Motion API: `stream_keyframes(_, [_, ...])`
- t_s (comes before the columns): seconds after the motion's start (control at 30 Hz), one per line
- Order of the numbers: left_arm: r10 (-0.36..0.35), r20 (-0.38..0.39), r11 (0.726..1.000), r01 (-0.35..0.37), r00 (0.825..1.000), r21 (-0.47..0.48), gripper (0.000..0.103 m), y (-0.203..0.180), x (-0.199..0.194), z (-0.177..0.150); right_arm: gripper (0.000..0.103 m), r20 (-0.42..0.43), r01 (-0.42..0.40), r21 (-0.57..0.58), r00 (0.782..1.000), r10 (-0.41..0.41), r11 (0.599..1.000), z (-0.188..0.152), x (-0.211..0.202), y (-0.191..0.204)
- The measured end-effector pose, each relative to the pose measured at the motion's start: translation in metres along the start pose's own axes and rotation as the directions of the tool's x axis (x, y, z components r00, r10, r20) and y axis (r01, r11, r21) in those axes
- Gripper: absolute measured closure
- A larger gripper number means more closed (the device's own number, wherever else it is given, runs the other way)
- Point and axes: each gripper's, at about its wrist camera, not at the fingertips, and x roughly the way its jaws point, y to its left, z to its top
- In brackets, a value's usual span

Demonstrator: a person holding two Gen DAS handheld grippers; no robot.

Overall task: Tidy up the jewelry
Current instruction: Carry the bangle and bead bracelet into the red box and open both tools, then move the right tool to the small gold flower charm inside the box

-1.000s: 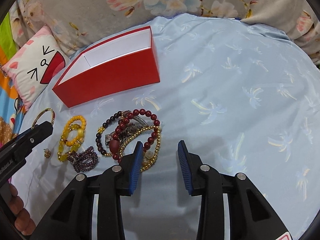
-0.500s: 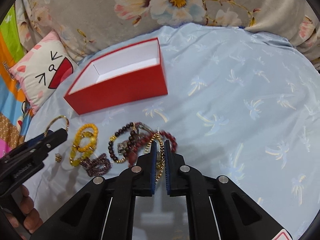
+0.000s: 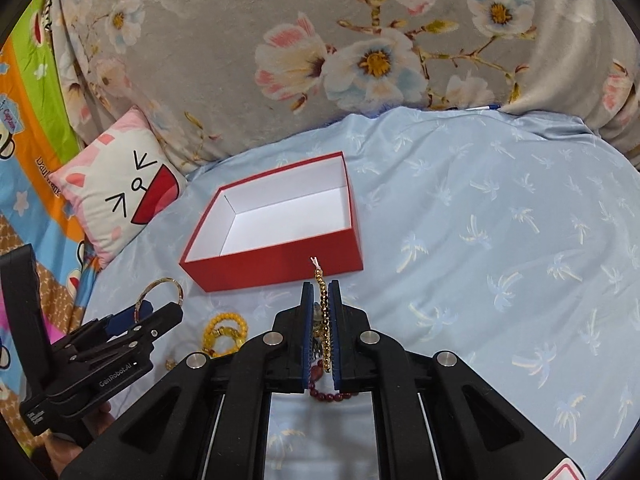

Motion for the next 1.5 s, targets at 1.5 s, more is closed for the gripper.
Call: stream_keyframes(1.5, [0.021,-0.066,0.999,-0.018,0.998,0.045,0.035,0.032,0.180,0.133,0.058,-0.169,-0.003,-0.011,0.986,0.001,1.000,0.122,0.228,0.013])
